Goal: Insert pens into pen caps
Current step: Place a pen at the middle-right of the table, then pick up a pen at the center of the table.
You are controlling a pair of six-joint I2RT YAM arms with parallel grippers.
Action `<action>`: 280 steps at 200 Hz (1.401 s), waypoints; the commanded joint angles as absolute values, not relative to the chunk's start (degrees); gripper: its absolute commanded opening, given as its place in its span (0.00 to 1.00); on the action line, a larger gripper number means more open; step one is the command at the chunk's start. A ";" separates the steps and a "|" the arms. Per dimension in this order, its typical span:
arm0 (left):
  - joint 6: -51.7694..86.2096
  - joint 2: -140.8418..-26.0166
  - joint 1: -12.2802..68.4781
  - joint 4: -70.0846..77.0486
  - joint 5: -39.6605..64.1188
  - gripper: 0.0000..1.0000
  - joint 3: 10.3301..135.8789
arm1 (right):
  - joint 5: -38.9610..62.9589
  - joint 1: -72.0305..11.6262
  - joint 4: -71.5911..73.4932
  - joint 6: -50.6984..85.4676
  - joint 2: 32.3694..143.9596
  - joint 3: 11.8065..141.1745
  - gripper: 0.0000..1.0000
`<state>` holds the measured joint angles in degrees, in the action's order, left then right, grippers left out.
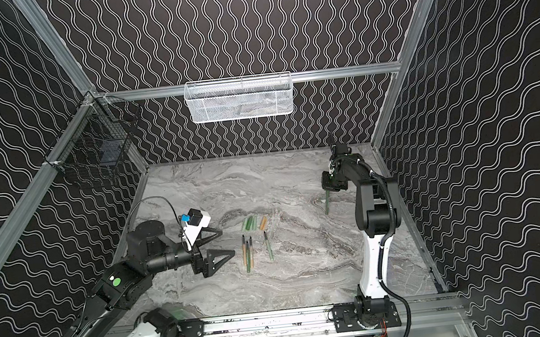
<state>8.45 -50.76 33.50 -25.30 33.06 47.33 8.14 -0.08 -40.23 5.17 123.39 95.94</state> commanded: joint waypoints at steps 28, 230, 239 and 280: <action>7.30 -52.72 33.49 -23.78 33.39 0.99 47.72 | 5.54 -1.47 -42.25 3.08 124.40 95.77 0.25; 8.75 -51.43 33.33 -25.01 24.20 0.99 48.17 | 7.30 -31.80 -30.66 10.82 103.32 75.51 0.65; 8.87 -51.11 33.32 -25.05 23.68 0.99 48.16 | 7.13 -33.52 -30.25 11.82 103.11 74.58 0.65; 8.88 -49.51 32.88 -25.14 21.20 0.99 48.08 | 4.18 -41.25 -29.47 15.45 103.77 72.39 0.61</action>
<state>8.71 -50.11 33.28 -25.78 23.46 47.70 6.55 -37.93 -30.92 11.99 103.66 72.71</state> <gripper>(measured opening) 0.989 0.622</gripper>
